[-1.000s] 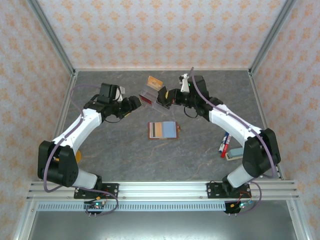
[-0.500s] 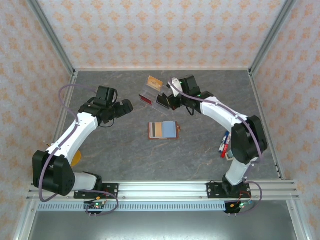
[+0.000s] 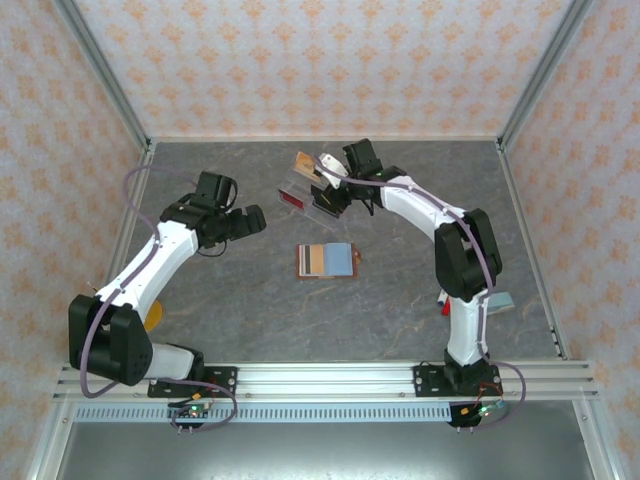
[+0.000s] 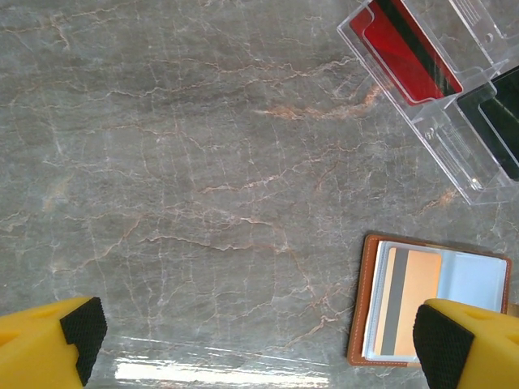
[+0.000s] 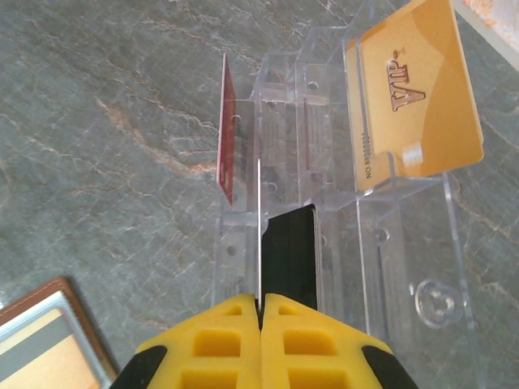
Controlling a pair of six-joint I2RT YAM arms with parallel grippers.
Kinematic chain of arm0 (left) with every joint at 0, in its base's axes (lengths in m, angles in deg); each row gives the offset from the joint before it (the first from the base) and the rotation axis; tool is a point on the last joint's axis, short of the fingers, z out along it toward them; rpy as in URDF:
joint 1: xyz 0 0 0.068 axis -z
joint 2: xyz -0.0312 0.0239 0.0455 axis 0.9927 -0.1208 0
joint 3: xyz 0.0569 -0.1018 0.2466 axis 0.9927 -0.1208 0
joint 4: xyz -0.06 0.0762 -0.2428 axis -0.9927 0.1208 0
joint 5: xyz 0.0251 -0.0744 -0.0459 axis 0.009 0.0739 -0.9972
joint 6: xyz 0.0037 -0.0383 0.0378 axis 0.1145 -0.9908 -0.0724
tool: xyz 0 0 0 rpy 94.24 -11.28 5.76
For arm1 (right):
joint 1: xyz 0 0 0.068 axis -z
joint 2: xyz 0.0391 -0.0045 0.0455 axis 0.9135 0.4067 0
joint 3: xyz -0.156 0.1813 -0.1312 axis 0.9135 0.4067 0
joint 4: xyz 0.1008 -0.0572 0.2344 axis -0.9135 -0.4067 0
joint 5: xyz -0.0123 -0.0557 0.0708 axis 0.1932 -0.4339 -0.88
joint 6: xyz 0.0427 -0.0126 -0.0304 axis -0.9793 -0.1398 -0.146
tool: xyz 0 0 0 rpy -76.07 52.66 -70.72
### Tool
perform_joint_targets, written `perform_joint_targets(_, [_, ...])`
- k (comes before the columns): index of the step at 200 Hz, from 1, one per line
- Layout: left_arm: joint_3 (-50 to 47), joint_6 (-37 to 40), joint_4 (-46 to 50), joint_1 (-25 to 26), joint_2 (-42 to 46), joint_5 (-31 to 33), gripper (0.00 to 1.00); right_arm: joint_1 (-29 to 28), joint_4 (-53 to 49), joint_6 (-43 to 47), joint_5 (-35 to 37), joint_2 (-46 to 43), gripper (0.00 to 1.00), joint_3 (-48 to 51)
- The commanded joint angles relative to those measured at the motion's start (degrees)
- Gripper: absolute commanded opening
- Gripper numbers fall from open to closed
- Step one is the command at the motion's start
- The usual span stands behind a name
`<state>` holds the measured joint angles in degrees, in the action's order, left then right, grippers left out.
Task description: Take the credit cards out of the card holder
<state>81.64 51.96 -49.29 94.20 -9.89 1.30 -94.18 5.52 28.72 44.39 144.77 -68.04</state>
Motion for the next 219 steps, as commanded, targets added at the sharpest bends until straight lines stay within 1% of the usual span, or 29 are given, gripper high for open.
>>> perform_joint_targets(1, [2.2,2.0,2.5,-0.3,-1.0,-1.6,1.0,0.2,-2.9,4.3,1.9,2.2,0.0,-3.6])
perform_joint_targets(24, [1.4,1.6,2.1,-0.3,-0.8,-2.2,1.0,0.3,-4.0,4.9,3.0,3.3,0.0,-4.7])
perform_joint_targets(76, [-0.2,1.1,0.0,-0.3,-1.1,-5.0,1.0,0.6,-3.2,5.3,4.5,3.6,0.0,-3.3])
perform_joint_targets(111, [0.2,1.1,-0.7,-0.3,-1.8,-6.2,1.0,0.6,-3.4,5.3,4.6,4.6,0.0,-3.7])
perform_joint_targets(130, [0.2,1.0,-1.0,-0.3,-2.1,-6.6,1.0,0.6,-5.1,5.4,4.5,5.7,0.0,-5.0])
perform_joint_targets(155, [-0.2,1.2,-1.4,-0.2,-2.0,-7.0,1.0,0.6,-6.0,5.1,4.6,6.3,0.07,-5.8])
perform_joint_targets(185, [-0.1,1.5,-1.4,-0.2,-2.1,-7.1,1.0,0.6,-6.3,4.0,4.0,5.7,0.19,-6.4])
perform_joint_targets(219, [0.1,1.4,-1.4,-0.3,-2.2,-7.2,1.0,0.6,-5.5,1.5,3.8,2.7,0.26,-6.2])
